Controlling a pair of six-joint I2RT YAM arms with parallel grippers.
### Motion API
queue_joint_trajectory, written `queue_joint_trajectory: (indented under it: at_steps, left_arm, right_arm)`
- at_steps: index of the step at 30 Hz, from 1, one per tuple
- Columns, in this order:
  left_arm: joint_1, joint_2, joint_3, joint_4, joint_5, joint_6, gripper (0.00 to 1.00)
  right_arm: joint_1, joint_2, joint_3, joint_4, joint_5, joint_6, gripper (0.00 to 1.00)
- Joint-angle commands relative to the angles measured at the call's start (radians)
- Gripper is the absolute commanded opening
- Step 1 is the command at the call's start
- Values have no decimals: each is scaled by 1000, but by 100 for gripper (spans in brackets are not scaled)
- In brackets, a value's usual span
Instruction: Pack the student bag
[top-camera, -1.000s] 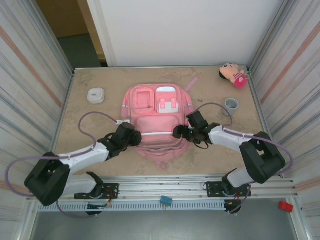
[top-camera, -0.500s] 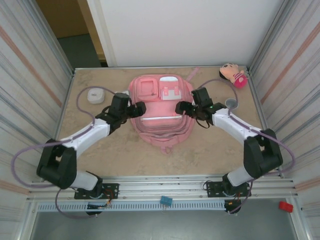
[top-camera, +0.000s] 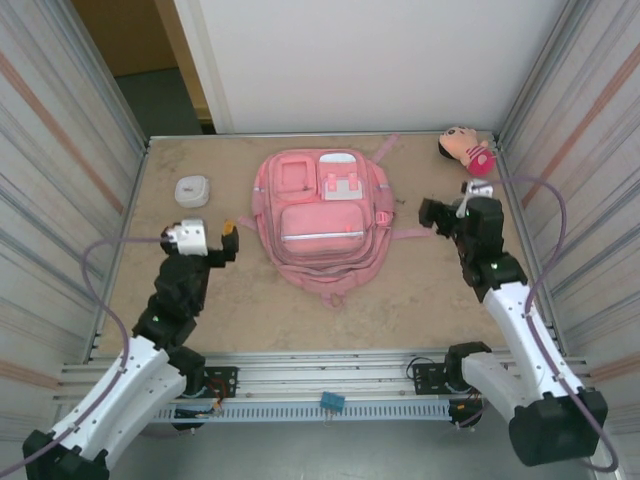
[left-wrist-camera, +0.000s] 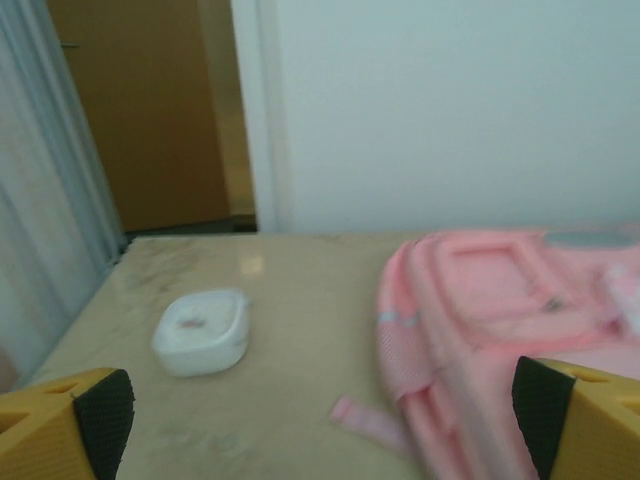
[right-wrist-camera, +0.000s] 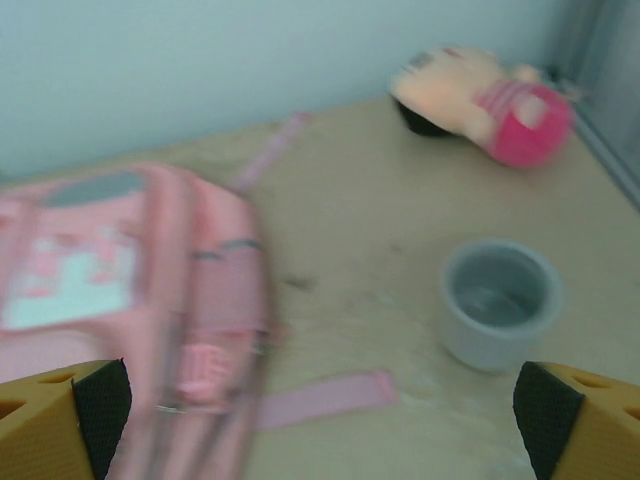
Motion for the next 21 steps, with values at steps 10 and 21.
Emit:
queue_joint_trajectory:
  at_steps: [10,21]
  left_arm:
    - [260,292,-313,589,297,127,99]
    - [320,1015,-136,1084,320,143,99]
  right_arm:
    - [-198,117,-481,724,-112,-130,99]
    - [-106,641,-410,1201,-172,-263,99]
